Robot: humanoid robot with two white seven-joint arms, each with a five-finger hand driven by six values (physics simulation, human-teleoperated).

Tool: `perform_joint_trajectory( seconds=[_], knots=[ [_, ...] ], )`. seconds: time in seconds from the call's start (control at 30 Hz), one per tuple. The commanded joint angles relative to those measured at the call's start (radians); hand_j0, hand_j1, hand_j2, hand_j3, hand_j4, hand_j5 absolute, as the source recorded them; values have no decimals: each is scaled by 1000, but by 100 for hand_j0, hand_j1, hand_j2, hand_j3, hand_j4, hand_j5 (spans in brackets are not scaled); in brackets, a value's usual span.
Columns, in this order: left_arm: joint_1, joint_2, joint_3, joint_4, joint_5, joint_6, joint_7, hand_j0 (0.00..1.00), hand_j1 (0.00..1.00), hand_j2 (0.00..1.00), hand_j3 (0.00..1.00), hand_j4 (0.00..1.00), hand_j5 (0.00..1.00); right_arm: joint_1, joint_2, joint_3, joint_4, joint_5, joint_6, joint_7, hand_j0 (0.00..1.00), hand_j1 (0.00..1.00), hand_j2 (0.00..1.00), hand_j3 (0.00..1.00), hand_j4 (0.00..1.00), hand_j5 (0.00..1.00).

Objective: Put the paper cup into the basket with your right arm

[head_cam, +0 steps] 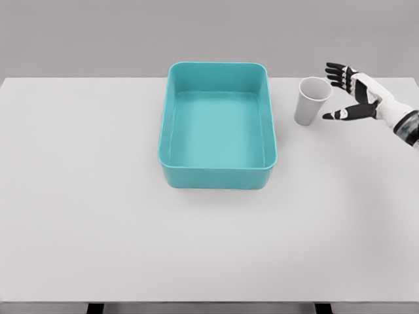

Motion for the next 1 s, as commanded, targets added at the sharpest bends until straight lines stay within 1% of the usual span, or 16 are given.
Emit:
perform_joint_trajectory(
  seconds=[0.0,0.57,0.8,0.97],
  knots=[
    [0,0,0,0,0,0,0,100,100,100,100,100,100,0,13,-2,14,-2,1,0,100,100,100,100,100,100],
    [0,0,0,0,0,0,0,100,100,100,100,100,100,-12,44,-2,19,-1,8,0,100,100,100,100,100,100],
    [0,0,0,0,0,0,0,100,100,100,100,100,100,-18,58,-1,54,12,7,0,100,100,100,100,100,100],
    [0,0,0,0,0,0,0,100,100,100,100,100,100,-18,67,-1,54,33,7,0,100,100,100,100,100,100]
  ],
)
